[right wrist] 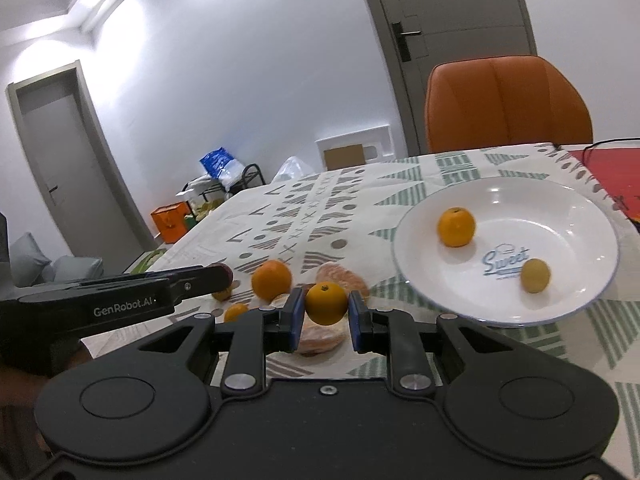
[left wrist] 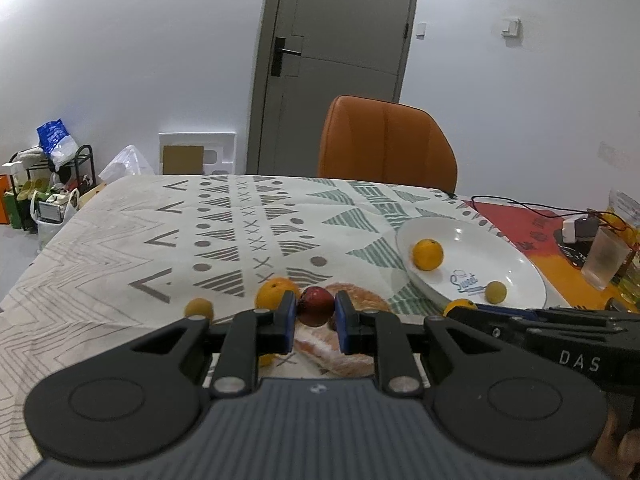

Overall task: Organize fruits
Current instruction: 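Grasp the red plum with the left tool while the right tool grasps a small mandarin, then carry the plum and mandarin over the white bowl and open both tools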

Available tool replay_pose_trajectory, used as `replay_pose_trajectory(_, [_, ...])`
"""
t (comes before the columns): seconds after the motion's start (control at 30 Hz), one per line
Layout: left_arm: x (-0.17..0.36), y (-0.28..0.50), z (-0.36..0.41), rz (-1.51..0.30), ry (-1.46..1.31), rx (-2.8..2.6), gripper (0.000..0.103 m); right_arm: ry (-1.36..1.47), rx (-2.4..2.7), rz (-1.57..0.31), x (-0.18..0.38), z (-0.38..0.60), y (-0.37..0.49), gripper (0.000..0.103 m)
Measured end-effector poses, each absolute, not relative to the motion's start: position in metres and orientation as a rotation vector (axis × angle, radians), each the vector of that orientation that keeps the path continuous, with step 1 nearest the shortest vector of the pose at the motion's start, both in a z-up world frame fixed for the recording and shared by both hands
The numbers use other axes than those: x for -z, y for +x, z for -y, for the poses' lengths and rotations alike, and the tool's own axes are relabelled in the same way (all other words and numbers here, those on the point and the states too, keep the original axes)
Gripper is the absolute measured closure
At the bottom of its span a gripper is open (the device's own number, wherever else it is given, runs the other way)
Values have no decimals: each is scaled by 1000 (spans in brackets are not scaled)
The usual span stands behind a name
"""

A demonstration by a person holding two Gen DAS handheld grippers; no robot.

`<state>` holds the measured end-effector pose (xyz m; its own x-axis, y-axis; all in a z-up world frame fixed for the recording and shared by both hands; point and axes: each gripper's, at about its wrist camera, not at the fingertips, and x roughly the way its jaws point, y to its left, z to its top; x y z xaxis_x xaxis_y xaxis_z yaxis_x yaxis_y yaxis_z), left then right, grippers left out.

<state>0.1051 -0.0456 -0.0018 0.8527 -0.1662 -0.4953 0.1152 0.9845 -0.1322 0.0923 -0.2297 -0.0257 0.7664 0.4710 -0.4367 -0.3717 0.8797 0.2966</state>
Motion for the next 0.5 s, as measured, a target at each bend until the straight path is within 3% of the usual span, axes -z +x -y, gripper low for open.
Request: replay_pose_trajectory(0.5, [3,119,83,-542,-56,199,84,250,-401,-509,33,271,95,81])
